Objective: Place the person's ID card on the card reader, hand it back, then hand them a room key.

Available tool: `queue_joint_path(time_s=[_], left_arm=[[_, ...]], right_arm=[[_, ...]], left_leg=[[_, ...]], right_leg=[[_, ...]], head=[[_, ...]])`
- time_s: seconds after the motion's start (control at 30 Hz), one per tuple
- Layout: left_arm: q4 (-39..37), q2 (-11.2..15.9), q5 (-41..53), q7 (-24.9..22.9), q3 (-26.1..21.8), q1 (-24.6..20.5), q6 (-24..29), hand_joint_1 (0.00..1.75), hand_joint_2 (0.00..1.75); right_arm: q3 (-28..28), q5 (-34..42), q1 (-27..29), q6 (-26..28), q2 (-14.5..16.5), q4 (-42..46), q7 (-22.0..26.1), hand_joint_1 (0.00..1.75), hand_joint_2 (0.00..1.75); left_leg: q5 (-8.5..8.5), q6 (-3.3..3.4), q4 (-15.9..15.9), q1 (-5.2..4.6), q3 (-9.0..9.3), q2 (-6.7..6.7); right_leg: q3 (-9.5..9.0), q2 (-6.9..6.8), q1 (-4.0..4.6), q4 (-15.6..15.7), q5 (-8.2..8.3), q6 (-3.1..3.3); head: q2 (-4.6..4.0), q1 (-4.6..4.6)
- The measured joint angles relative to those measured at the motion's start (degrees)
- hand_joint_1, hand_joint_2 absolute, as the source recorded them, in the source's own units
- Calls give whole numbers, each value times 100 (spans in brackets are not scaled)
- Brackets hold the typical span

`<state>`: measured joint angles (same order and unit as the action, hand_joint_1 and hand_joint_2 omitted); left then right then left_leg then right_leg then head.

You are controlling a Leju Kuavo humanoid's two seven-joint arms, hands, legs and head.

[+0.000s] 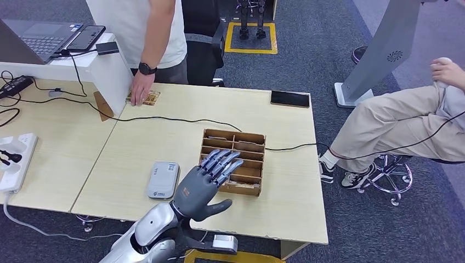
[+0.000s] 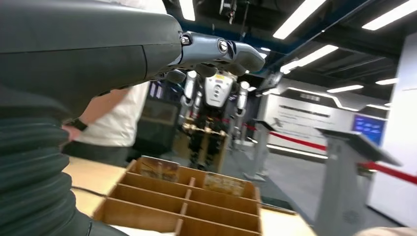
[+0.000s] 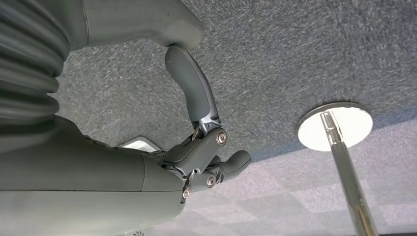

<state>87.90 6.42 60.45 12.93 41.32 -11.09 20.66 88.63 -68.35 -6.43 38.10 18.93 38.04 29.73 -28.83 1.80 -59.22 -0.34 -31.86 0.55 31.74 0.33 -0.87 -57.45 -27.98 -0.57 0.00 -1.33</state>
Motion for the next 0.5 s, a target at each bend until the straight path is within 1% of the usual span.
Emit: queue_joint_path(time_s=[0.07, 0.17, 0.27, 0.4, 0.5], left_arm=[[-127, -26, 341, -275, 9, -49, 29, 0, 175], [-336, -77, 667, -532, 16, -121, 51, 0, 175], [-552, -130, 910, -699, 31, -175, 74, 0, 175], [-800, -183, 1015, -804, 58, -230, 72, 0, 175], [-997, -221, 1061, -873, 72, -279, 28, 0, 44]], right_arm=[[0, -16, -2, 0, 0, -12, -91, 0, 175], [0, -33, -3, 0, 0, -19, -166, 0, 175], [0, -38, -3, 0, 0, -20, -169, 0, 175], [0, -38, -1, 0, 0, -14, -153, 0, 175], [0, -66, -1, 0, 0, 2, -149, 0, 175]], left_leg=[[0, 0, 0, 0, 0, 0], [0, 0, 0, 0, 1, -2], [0, 0, 0, 0, 1, -3], [0, 0, 0, 0, -1, -3], [0, 0, 0, 0, -1, -4]], right_leg=[[-1, 0, 0, 0, 0, 0], [-1, 1, 0, 0, 1, 0], [-1, 2, 0, 0, 1, 0], [0, 3, 0, 0, 0, 0], [1, 3, 0, 0, 0, 0]], head=[[-1, 0], [0, 0], [-1, -1], [0, -1], [0, -1]])
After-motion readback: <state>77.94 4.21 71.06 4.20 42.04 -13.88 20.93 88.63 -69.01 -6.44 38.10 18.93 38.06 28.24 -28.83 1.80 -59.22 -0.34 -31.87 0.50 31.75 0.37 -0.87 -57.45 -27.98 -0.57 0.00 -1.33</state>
